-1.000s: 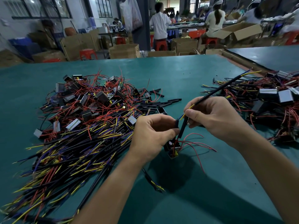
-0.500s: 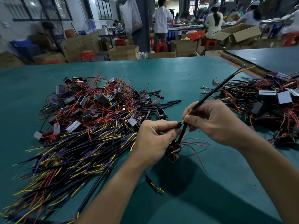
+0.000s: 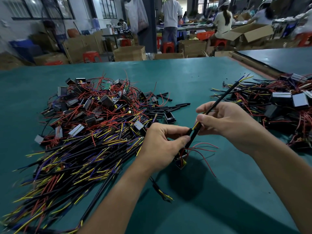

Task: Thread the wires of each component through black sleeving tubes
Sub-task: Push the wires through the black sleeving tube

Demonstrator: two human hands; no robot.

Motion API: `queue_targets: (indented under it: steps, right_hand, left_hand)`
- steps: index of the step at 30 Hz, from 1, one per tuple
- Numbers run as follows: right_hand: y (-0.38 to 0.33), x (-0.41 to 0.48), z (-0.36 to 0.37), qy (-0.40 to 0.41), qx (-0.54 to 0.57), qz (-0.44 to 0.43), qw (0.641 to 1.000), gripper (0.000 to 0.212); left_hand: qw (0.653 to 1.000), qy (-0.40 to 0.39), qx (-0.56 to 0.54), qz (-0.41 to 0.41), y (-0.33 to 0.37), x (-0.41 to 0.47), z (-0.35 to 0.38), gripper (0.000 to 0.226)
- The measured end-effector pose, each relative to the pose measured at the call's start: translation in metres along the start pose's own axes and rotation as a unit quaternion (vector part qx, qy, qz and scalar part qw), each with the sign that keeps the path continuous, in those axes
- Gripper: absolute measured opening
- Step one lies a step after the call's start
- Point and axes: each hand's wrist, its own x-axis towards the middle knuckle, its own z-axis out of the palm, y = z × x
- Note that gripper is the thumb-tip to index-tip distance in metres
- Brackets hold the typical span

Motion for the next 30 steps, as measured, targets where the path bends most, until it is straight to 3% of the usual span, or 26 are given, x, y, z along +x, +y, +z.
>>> queue_targets:
  steps: [9, 16, 22, 30]
  right_hand:
    - [0.000, -0.002, -0.001, -0.013, -0.026, -0.004, 1.000, 0.013]
    - [0.000, -0.002, 0.005, 0.021, -0.146, -0.111, 0.983, 0.014]
    - [-0.004, -0.009, 0.005, -0.026, -0.201, -0.157, 0.967, 0.020]
    - [-0.003, -0.004, 0.007, 0.019, -0.113, -0.126, 0.985, 0.017]
  left_hand:
    - [0.999, 0.023, 0.033, 0.016, -0.006, 0.001, 0.001, 0.016]
    - [0.993, 0.030, 0.092, 0.061, -0.007, 0.001, 0.003, 0.018]
    - [0.995, 0.068, 0.055, 0.053, -0.004, 0.000, 0.005, 0.018]
    - [0.996, 0.068, -0.010, 0.064, 0.004, 0.000, 0.006, 0.026]
